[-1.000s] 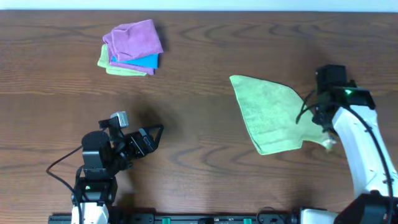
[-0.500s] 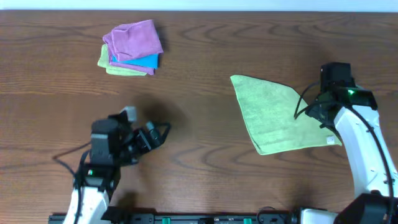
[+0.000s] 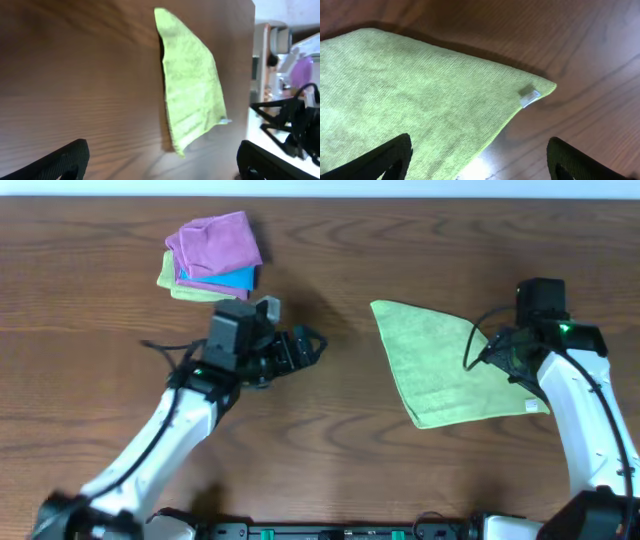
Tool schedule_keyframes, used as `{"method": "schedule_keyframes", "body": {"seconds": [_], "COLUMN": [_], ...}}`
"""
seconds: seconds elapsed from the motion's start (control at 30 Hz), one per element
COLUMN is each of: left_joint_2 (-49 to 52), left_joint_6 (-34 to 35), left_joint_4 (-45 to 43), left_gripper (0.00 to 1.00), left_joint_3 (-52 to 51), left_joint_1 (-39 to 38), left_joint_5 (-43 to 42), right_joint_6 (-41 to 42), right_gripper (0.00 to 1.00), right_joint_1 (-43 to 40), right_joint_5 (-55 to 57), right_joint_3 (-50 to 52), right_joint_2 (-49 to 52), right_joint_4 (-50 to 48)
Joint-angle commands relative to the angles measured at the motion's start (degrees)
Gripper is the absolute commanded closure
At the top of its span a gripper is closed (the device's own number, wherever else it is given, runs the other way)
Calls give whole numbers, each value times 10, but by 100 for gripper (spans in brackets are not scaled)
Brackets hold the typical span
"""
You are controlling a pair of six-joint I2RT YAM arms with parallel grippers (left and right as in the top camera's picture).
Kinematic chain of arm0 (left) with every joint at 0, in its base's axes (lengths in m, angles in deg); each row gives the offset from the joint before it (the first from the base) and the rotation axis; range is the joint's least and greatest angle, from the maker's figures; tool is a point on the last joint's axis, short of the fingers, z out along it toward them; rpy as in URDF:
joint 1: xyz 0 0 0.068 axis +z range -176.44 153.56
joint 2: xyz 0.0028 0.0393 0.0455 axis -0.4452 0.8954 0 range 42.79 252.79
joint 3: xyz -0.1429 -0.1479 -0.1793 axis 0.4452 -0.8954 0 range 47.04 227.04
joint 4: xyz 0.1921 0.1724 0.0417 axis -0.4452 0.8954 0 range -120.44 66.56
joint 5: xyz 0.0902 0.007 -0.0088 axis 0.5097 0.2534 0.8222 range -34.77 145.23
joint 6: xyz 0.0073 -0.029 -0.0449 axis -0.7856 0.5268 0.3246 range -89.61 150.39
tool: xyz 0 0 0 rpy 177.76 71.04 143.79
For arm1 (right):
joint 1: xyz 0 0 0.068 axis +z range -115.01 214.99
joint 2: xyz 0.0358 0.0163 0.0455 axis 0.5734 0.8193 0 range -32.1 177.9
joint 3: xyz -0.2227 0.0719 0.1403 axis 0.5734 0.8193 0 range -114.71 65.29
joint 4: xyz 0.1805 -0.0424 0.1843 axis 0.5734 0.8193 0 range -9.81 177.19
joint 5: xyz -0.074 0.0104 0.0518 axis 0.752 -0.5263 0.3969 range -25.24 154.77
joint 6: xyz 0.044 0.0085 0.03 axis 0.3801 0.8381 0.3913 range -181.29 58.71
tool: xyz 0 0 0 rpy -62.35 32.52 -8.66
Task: Fold the cloth
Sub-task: 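Reach the left gripper to the cloth's left edge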
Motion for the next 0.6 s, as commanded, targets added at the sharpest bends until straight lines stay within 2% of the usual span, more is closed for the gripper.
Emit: {"method": "schedule_keyframes", "body": {"seconds": [0.0, 0.2, 0.57], "left_joint_2": [50, 122, 180], "left_joint_6": [67, 127, 127], "left_joint_4": [-43, -147, -163], "left_gripper": [5, 5, 5], "left_joint_3": [8, 8, 8], "left_joint_1": [-13, -54, -129], "left_joint_5": [-69, -116, -115], "right_joint_6": [-12, -12, -12], "right_gripper": [14, 14, 15], "right_joint_1": [-5, -5, -5], "right_joint_5": [-10, -11, -40], "right_joint_3": [-6, -6, -20], "right_joint_2": [-3, -3, -3], "right_joint_4": [0, -2, -21]}}
